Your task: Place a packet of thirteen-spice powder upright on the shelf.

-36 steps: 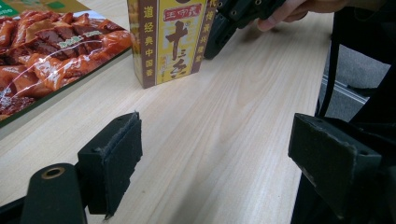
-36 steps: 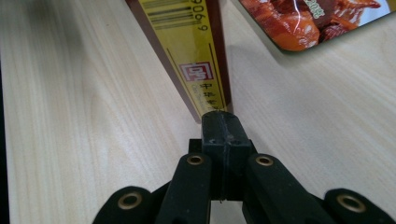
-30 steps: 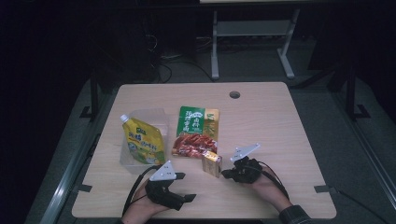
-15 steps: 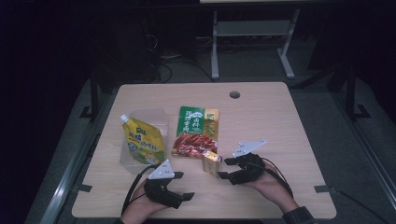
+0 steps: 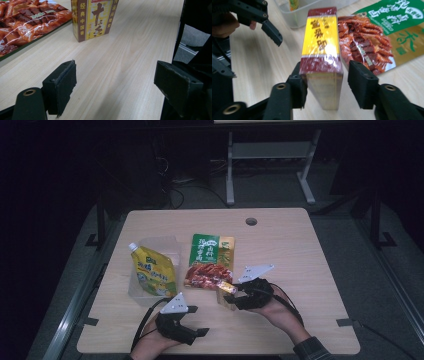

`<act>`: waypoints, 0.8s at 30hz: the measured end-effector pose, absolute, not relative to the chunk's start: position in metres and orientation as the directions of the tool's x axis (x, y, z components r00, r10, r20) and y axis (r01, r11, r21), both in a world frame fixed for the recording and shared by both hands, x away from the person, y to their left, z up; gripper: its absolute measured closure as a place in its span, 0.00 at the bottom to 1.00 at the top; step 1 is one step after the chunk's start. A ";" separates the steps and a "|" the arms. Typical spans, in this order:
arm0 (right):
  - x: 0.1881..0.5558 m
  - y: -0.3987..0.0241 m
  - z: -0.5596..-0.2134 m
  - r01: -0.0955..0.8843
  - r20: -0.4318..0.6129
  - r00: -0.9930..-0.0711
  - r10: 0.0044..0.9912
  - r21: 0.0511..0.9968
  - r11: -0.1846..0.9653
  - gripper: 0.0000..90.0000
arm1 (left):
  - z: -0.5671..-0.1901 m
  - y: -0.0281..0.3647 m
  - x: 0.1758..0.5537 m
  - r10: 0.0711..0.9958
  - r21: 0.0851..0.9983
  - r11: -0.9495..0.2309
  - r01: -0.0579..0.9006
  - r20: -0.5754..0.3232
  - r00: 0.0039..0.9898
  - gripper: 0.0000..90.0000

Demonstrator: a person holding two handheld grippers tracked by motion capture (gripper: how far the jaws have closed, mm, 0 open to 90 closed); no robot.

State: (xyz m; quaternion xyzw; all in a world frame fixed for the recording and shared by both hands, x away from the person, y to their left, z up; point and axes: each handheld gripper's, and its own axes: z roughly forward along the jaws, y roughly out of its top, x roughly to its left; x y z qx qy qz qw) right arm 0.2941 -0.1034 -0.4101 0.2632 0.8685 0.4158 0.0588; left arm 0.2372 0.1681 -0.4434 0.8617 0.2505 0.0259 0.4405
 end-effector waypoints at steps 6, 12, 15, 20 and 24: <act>0.295 -0.101 -0.408 0.382 0.081 -0.856 0.511 0.764 0.519 0.74 | -0.443 0.170 0.237 0.467 0.770 -0.485 0.415 -0.173 0.867 0.19; 0.299 -0.102 -0.404 0.374 0.082 -0.864 0.497 0.766 0.523 0.74 | -0.443 0.171 0.236 0.466 0.771 -0.492 0.405 -0.160 0.870 0.21; 0.300 -0.102 -0.401 0.378 0.089 -0.863 0.497 0.767 0.519 0.74 | -0.443 0.171 0.235 0.462 0.770 -0.498 0.399 -0.154 0.874 0.21; 0.307 -0.099 -0.391 0.342 0.075 -0.883 0.464 0.780 0.524 0.74 | -0.444 0.170 0.235 0.459 0.773 -0.497 0.395 -0.152 0.875 0.22; 0.316 -0.093 -0.385 0.323 0.070 -0.894 0.443 0.787 0.526 0.74 | -0.444 0.170 0.234 0.458 0.775 -0.497 0.391 -0.149 0.876 0.22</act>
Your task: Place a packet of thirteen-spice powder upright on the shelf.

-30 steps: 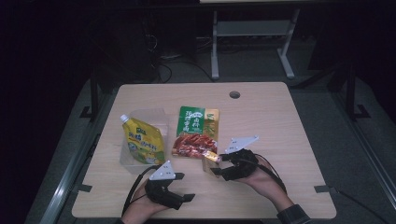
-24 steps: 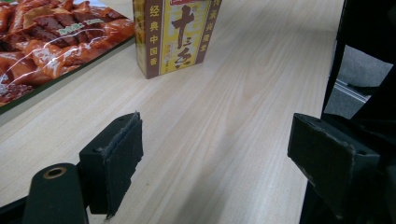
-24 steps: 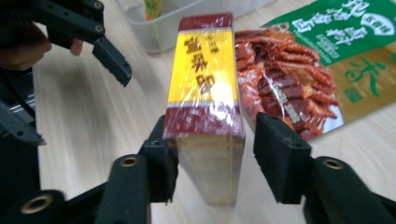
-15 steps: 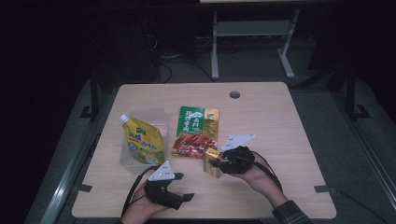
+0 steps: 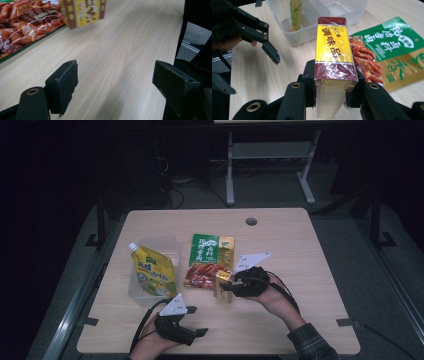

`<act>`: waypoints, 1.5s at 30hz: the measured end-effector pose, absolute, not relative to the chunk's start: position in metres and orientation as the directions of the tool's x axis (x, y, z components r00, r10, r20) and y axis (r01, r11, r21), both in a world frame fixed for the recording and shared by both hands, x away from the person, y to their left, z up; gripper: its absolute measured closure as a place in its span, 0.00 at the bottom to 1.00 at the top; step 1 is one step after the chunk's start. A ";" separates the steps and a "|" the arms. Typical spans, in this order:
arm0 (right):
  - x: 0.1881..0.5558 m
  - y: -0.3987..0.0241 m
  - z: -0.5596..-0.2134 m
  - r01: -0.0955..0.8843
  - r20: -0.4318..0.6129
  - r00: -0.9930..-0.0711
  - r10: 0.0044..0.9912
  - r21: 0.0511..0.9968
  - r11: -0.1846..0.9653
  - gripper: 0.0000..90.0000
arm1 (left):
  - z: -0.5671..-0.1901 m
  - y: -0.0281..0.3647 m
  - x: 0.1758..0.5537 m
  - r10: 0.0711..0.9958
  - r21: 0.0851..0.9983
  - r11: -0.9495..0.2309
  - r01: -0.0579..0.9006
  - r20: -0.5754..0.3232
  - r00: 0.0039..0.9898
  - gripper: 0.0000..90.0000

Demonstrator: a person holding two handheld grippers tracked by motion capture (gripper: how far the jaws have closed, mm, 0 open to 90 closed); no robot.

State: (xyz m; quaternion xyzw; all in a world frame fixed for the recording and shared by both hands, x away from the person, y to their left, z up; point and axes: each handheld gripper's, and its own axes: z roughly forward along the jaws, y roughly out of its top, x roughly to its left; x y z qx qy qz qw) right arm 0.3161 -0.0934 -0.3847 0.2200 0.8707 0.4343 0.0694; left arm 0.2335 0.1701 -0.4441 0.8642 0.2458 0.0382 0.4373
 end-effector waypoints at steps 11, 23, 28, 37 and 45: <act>0.350 -0.074 -0.366 0.274 0.049 -0.917 0.397 0.799 0.535 0.74 | -0.445 0.172 0.235 0.447 0.775 -0.503 0.383 -0.146 0.882 0.22; 0.379 -0.047 -0.355 0.211 0.035 -0.949 0.313 0.808 0.549 0.74 | -0.446 0.170 0.234 0.435 0.772 -0.506 0.384 -0.156 0.887 0.22; 0.388 -0.031 -0.352 0.191 0.037 -0.961 0.274 0.805 0.562 0.74 | -0.447 0.169 0.234 0.429 0.775 -0.501 0.385 -0.164 0.889 0.22; 0.405 -0.010 -0.343 0.141 0.023 -0.978 0.209 0.810 0.569 0.74 | -0.446 0.169 0.234 0.422 0.772 -0.511 0.378 -0.158 0.893 0.23; 0.415 0.005 -0.337 0.082 -0.004 -0.989 0.147 0.812 0.578 0.74 | -0.446 0.168 0.234 0.417 0.769 -0.518 0.375 -0.156 0.895 0.23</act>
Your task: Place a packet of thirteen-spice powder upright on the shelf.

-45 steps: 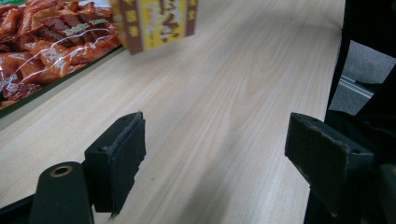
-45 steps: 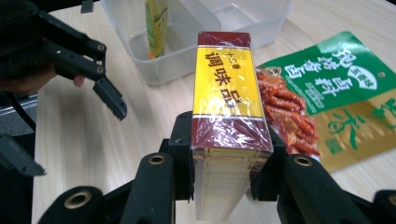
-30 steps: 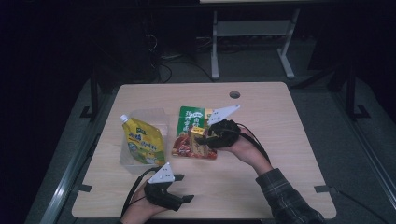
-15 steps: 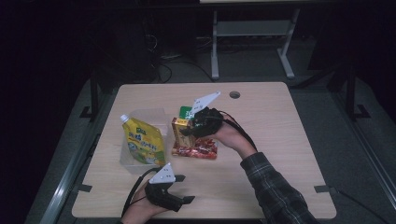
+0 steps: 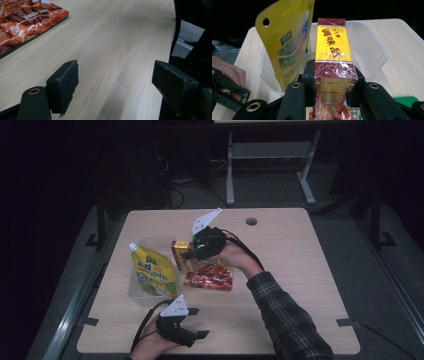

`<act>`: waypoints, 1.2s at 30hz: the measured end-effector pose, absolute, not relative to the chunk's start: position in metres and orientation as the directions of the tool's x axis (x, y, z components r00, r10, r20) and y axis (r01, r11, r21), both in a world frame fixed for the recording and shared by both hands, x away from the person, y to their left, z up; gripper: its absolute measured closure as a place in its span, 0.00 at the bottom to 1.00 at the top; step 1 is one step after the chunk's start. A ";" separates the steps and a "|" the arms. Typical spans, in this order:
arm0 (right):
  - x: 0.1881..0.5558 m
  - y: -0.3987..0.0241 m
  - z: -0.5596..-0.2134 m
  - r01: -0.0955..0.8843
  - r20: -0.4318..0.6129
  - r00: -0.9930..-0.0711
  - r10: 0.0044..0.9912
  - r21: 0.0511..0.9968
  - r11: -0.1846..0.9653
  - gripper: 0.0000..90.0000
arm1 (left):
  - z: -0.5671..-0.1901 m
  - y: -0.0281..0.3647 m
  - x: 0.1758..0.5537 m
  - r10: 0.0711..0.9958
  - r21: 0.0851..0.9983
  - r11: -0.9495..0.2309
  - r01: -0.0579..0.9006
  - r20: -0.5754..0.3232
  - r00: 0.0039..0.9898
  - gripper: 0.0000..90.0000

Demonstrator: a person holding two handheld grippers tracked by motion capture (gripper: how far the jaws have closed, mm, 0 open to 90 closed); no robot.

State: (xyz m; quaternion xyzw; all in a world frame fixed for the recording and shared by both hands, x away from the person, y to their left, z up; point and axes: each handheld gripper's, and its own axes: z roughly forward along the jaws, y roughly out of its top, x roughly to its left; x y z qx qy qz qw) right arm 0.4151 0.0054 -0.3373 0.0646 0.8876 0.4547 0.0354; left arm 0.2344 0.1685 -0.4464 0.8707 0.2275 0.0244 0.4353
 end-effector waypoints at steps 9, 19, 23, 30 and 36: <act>0.421 0.025 -0.334 0.029 -0.027 -0.996 0.085 0.809 0.587 0.75 | -0.446 0.168 0.235 0.416 0.771 -0.508 0.385 -0.171 0.893 0.23; 0.429 0.045 -0.341 0.011 -0.010 -0.999 0.032 0.810 0.587 0.75 | -0.446 0.166 0.234 0.408 0.774 -0.504 0.384 -0.178 0.895 0.23; 0.431 0.052 -0.342 0.009 -0.007 -1.000 0.025 0.807 0.591 0.74 | -0.445 0.167 0.234 0.411 0.776 -0.499 0.386 -0.180 0.893 0.23; 0.434 0.060 -0.346 0.016 0.006 -1.000 0.018 0.810 0.587 0.75 | -0.445 0.166 0.233 0.412 0.778 -0.496 0.385 -0.180 0.893 0.23; 0.437 0.065 -0.348 0.017 0.014 -1.000 0.010 0.818 0.575 0.75 | -0.445 0.165 0.233 0.410 0.777 -0.497 0.386 -0.182 0.894 0.23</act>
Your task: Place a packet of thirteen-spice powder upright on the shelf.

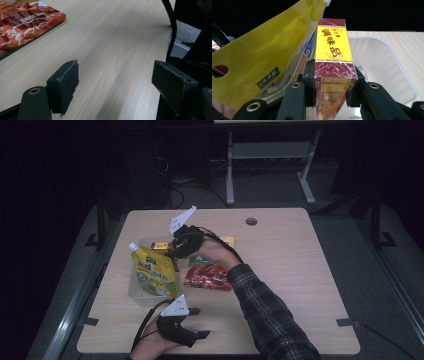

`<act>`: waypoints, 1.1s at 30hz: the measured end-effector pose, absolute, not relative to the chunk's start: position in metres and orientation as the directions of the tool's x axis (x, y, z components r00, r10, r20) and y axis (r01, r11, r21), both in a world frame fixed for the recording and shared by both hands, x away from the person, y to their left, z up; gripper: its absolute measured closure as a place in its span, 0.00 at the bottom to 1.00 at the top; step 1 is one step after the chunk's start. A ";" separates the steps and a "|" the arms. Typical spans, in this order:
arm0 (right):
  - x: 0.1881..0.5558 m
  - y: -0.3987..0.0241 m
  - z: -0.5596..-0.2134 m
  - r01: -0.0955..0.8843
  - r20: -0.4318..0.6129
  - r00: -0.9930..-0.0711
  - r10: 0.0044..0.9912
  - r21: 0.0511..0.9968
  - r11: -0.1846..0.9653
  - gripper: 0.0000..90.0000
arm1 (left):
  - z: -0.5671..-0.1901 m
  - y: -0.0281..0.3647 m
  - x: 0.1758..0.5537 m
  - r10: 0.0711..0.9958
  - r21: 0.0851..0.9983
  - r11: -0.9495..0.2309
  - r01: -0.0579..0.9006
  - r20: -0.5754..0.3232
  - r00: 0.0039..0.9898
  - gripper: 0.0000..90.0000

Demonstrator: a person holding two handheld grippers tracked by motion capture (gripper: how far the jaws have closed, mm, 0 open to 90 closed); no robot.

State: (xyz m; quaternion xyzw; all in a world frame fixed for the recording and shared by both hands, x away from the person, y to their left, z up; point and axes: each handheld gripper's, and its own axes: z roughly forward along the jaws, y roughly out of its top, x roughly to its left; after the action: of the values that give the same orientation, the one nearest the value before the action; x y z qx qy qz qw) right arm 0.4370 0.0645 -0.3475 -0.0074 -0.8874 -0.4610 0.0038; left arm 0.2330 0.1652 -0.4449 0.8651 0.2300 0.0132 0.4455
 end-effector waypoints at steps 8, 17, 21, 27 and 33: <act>0.436 0.074 -0.350 0.015 0.022 -1.000 -0.004 0.825 0.564 0.74 | -0.445 0.165 0.233 0.405 0.778 -0.499 0.382 -0.181 0.896 0.23; 0.438 0.081 -0.346 -0.012 0.003 -1.000 -0.026 0.816 0.578 0.74 | -0.444 0.165 0.233 0.397 0.779 -0.507 0.370 -0.170 0.902 0.23; 0.437 0.080 -0.346 -0.017 0.003 -0.999 -0.034 0.813 0.582 0.74 | -0.444 0.164 0.233 0.399 0.780 -0.501 0.374 -0.176 0.900 0.23; 0.437 0.078 -0.348 -0.013 0.008 -0.999 -0.035 0.822 0.570 0.74 | -0.444 0.164 0.233 0.395 0.777 -0.508 0.371 -0.173 0.902 0.24; 0.436 0.076 -0.350 -0.009 0.010 -0.999 -0.032 0.832 0.554 0.74 | -0.446 0.162 0.233 0.392 0.775 -0.511 0.373 -0.177 0.903 0.24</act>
State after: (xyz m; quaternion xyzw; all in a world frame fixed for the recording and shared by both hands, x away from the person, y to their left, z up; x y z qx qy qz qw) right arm 0.4355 0.0758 -0.3498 0.0116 -0.8815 -0.4720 0.0120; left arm 0.2327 0.1618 -0.4460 0.8690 0.2200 0.0105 0.4430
